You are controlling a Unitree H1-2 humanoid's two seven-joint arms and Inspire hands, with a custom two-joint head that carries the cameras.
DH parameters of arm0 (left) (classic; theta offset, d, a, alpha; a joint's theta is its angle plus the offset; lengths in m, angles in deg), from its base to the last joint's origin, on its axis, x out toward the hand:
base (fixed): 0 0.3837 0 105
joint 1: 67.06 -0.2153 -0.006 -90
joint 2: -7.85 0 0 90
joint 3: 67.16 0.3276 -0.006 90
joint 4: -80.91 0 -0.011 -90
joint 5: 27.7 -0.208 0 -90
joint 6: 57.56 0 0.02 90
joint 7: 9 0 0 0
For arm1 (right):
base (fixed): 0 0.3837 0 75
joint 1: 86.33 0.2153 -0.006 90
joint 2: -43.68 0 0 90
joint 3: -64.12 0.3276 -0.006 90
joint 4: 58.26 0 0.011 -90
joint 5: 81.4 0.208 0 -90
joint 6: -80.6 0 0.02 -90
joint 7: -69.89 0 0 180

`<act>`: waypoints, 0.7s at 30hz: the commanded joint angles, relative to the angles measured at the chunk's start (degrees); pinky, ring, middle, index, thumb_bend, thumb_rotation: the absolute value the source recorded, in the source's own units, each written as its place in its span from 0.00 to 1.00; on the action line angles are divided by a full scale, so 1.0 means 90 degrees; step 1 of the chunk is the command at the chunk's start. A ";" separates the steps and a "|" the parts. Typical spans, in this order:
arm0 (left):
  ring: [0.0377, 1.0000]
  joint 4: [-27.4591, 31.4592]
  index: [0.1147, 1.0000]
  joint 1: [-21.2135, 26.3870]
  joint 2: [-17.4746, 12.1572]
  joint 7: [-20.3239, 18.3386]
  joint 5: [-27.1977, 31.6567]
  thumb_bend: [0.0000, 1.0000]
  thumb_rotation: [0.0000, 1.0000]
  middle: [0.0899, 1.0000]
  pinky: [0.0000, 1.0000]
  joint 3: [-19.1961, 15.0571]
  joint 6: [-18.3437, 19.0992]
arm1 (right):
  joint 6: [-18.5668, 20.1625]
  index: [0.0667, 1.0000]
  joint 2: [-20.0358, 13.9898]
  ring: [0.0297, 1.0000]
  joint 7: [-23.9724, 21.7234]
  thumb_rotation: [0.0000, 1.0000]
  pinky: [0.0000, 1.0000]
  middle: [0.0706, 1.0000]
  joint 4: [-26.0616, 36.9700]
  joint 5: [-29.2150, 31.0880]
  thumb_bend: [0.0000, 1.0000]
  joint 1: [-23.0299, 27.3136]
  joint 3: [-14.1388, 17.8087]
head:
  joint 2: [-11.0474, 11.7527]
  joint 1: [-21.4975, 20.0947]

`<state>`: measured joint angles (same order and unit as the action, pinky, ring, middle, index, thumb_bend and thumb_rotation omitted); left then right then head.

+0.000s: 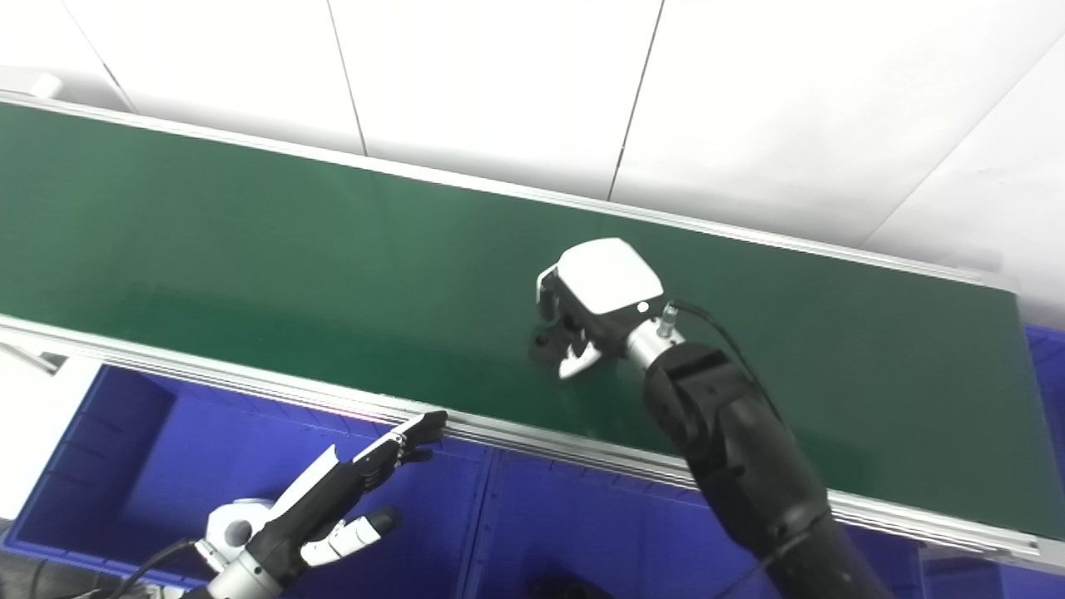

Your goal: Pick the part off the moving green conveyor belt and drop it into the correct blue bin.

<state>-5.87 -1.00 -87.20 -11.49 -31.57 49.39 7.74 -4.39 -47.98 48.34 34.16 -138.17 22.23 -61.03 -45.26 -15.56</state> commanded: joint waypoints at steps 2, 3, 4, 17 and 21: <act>0.95 0.0246 0.95 -0.0086 -0.0064 -0.0034 0.0047 0.58 0.88 0.97 0.90 -0.0055 -0.0245 | 0.0375 0.47 0.0137 0.25 -0.0386 0.00 0.20 0.36 0.0951 -0.0150 0.52 -0.0033 0.0226 | -0.0042 0.0006; 0.94 0.0264 0.95 -0.0096 -0.0060 -0.0039 0.0051 0.58 0.88 0.97 0.89 -0.0067 -0.0246 | 0.0415 0.47 0.0163 0.26 -0.0484 0.00 0.20 0.37 0.1150 -0.0195 0.52 -0.0090 0.0272 | -0.0042 0.0006; 0.94 0.0287 0.95 -0.0109 -0.0060 -0.0043 0.0050 0.58 0.88 0.96 0.89 -0.0076 -0.0246 | 0.0430 0.48 0.0187 0.26 -0.0563 0.00 0.20 0.37 0.1283 -0.0235 0.52 -0.0132 0.0311 | -0.0081 -0.0012; 0.94 0.0591 0.95 -0.0267 0.0024 -0.0391 0.0275 0.57 0.87 0.96 0.89 -0.0295 -0.0244 | 0.0719 0.45 0.0736 0.21 -0.1720 0.00 0.16 0.43 0.3348 -0.0601 0.53 -0.1096 0.0804 | -0.0463 -0.0164; 0.93 0.0646 0.94 -0.0265 0.0106 -0.0441 0.0243 0.57 0.87 0.96 0.87 -0.0399 -0.0246 | 0.0720 0.45 0.0897 0.20 -0.1910 0.00 0.15 0.43 0.3775 -0.0656 0.53 -0.1700 0.0878 | -0.0564 -0.0211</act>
<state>-1.87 -2.77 -86.29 -15.21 -29.38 46.28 7.69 1.42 -41.15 31.55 65.90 -143.62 7.92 -53.36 -50.27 -17.49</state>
